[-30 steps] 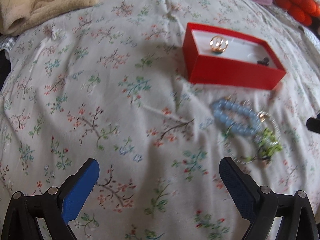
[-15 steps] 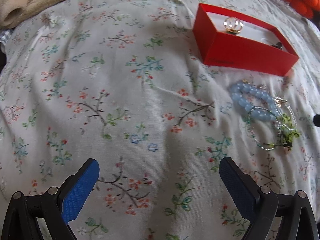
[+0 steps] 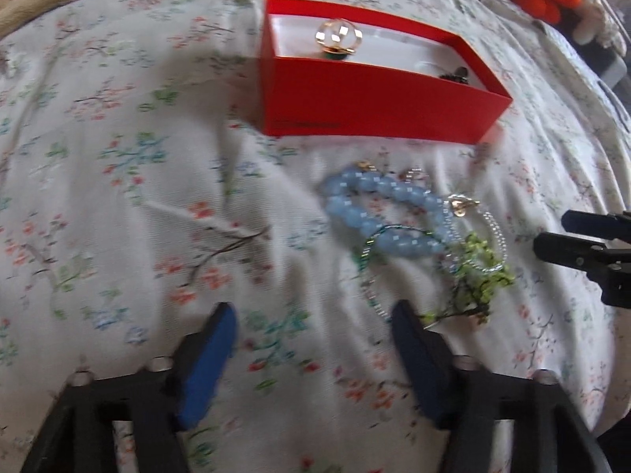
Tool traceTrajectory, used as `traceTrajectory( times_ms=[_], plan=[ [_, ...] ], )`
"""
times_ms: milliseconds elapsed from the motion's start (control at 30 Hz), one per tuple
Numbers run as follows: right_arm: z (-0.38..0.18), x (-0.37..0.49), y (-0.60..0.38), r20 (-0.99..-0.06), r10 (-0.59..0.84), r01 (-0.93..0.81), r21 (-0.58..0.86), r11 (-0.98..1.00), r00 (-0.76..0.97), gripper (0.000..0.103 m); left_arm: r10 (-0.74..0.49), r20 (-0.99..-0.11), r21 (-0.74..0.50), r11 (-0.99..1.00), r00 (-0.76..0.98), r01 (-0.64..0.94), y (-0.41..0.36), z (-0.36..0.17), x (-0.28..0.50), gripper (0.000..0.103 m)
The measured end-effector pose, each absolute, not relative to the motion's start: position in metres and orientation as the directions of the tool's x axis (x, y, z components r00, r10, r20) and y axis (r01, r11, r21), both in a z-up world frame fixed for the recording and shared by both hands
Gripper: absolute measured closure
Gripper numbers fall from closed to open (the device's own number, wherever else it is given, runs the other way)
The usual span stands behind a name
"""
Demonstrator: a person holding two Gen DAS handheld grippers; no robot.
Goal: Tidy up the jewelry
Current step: 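Move the left gripper to the thin multicolour seed-bead bracelet, then close the left gripper on the thin seed-bead bracelet's band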
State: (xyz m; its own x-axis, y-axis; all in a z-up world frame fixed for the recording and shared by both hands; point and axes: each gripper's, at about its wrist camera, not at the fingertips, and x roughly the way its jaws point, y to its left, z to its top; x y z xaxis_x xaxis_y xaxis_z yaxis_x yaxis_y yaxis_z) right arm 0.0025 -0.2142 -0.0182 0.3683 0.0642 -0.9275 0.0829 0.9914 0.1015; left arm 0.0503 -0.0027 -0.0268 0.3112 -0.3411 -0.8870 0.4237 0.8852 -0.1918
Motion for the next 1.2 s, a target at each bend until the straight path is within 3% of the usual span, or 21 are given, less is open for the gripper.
traceTrajectory(
  times_ms=[200, 267, 367, 667, 933, 1000, 1133, 1200],
  plan=[
    [-0.020, 0.007, -0.213, -0.925, 0.088, 0.086, 0.128, 0.988, 0.370, 0.033, -0.367, -0.881, -0.201, 0.862, 0.298, 0.466, -0.023, -0.030, 0.050, 0.076],
    [-0.022, 0.010, -0.212, -0.923, 0.110, 0.089, 0.153, 0.984, 0.368, 0.033, -0.359, -0.888, -0.199, 0.864, 0.288, 0.463, -0.027, -0.034, 0.052, 0.098],
    [-0.024, 0.015, -0.208, -0.920, 0.140, 0.092, 0.185, 0.978, 0.366, 0.033, -0.331, -0.895, -0.178, 0.880, 0.300, 0.440, -0.024, -0.036, 0.054, 0.103],
    [-0.035, 0.028, -0.180, -0.918, 0.187, 0.051, 0.217, 0.975, 0.349, 0.033, -0.261, -0.900, -0.109, 0.910, 0.350, 0.400, 0.006, -0.031, 0.053, 0.103],
    [-0.044, 0.041, -0.164, -0.923, 0.135, 0.045, 0.162, 0.986, 0.360, 0.033, -0.252, -0.894, -0.111, 0.926, 0.370, 0.360, 0.035, -0.027, 0.058, 0.103],
    [-0.044, 0.041, -0.162, -0.922, 0.123, 0.045, 0.150, 0.988, 0.367, 0.033, -0.269, -0.883, -0.119, 0.921, 0.384, 0.370, 0.037, -0.025, 0.057, 0.096],
    [-0.044, 0.041, -0.159, -0.921, 0.112, 0.037, 0.135, 0.990, 0.374, 0.036, -0.308, -0.866, -0.133, 0.902, 0.395, 0.411, 0.037, -0.021, 0.054, 0.054],
    [-0.043, 0.041, -0.156, -0.919, 0.121, 0.019, 0.137, 0.990, 0.375, 0.042, -0.331, -0.851, -0.127, 0.883, 0.408, 0.451, 0.033, -0.018, 0.049, 0.049]
  ],
)
